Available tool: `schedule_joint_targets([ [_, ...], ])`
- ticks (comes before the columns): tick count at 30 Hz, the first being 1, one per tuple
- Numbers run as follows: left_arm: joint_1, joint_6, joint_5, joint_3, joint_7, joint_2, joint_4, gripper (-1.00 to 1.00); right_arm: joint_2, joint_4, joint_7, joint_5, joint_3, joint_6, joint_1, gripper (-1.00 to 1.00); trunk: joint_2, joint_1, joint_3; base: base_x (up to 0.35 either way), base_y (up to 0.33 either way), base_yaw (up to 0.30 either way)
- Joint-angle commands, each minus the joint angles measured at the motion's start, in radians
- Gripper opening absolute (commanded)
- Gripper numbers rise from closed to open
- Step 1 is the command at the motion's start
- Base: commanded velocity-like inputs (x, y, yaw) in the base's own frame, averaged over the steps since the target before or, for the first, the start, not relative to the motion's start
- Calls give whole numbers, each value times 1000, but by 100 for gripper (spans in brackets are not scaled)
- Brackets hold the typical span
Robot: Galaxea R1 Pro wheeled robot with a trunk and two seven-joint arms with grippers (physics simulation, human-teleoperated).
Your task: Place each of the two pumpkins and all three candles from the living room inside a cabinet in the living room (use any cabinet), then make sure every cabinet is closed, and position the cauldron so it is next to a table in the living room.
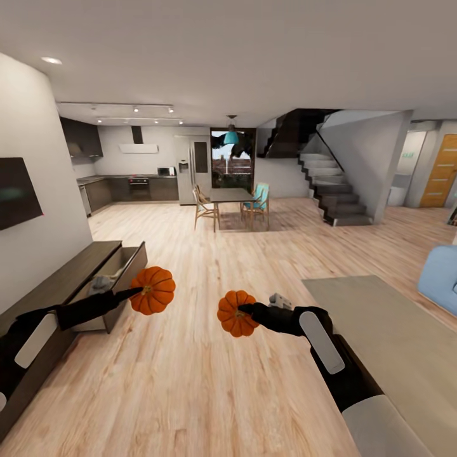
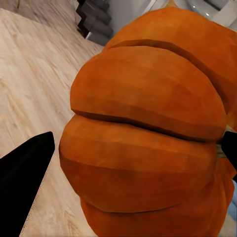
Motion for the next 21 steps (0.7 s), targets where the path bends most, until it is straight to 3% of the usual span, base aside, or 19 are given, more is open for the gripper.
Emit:
schedule_joint_targets([
  [1, -1, 9, 16, -2, -1, 1, 0, -100, -1, -3, -10, -17, 2, -1, -1, -100, -1, 1, 0, 297, 181, 0],
  [9, -1, 9, 16, -2, 0, 0, -1, -100, -2, -5, 47, -12, 0, -1, -1, -100, -1, 1, 0, 302, 170, 0],
  [21, -1, 9, 16, -2, 0, -1, -1, -100, -7, -4, 54, -18, -7, -1, -1, -100, -1, 1, 0, 310, 147, 0],
])
